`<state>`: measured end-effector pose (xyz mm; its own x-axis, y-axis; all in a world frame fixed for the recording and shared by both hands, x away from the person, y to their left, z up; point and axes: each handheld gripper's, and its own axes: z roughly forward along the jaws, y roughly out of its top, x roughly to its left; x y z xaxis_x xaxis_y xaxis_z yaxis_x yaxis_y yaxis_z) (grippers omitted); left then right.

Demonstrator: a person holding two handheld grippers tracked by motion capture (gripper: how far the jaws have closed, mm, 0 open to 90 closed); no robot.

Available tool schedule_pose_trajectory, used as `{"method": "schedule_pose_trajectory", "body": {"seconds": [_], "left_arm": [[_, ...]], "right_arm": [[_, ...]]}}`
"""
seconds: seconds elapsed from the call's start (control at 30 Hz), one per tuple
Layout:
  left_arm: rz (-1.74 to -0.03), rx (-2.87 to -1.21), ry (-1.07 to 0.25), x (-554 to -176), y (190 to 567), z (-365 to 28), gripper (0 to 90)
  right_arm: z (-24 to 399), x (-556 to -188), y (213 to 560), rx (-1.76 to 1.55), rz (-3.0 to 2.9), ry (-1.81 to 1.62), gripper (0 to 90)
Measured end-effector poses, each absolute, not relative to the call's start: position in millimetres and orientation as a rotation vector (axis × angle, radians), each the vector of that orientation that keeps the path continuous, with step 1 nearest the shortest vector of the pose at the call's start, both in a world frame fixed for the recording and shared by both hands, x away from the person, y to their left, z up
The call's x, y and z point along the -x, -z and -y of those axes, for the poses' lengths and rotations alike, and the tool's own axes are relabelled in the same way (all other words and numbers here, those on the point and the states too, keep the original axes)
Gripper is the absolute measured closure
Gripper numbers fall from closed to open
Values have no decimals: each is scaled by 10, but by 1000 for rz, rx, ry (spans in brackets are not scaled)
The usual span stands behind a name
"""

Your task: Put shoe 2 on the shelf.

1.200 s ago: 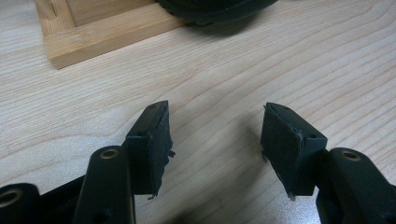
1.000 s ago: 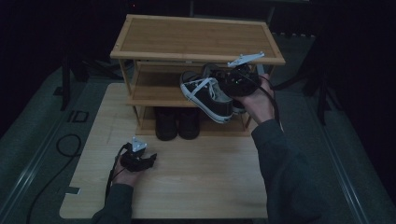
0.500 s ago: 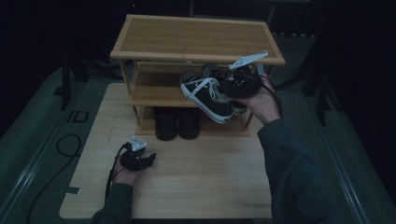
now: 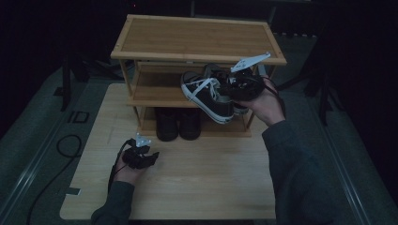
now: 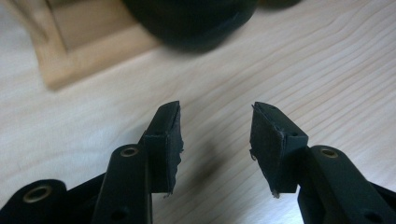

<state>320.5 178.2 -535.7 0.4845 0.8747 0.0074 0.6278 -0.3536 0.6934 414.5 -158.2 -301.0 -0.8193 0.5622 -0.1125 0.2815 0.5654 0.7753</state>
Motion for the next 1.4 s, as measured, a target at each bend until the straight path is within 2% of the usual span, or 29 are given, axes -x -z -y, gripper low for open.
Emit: {"method": "schedule_pose_trajectory", "body": {"seconds": [0.03, 0.13, 0.17, 0.27, 0.6, 0.83, 1.1, 1.4], "left_arm": [[-1228, -2101, -504, -3209, 5316, -1764, 587], [-1197, -2092, -488, -3231, 5194, -1738, 616], [-1185, -2086, -480, -3253, 5119, -1720, 646], [-1172, -2082, -468, -3282, 5049, -1705, 661], [-1125, -2065, -493, -3382, 4715, -1623, 688], [-1125, -2069, -522, -3440, 4578, -1594, 742], [-1114, -2073, -532, -3488, 4469, -1587, 895], [-1079, -2069, -558, -3529, 4330, -1511, 900]], "right_arm": [[1586, -4116, 3004, -662, -2463, -1131, 802], [1589, -4085, 2994, -637, -2462, -1138, 832], [1601, -4064, 2987, -623, -2471, -1165, 880], [1613, -4041, 2987, -605, -2484, -1176, 897], [1646, -3913, 3013, -537, -2513, -1232, 899], [1643, -3826, 3056, -488, -2532, -1234, 899], [1614, -3771, 3135, -450, -2560, -1212, 899], [1599, -3732, 3237, -416, -2595, -1168, 899]]}}
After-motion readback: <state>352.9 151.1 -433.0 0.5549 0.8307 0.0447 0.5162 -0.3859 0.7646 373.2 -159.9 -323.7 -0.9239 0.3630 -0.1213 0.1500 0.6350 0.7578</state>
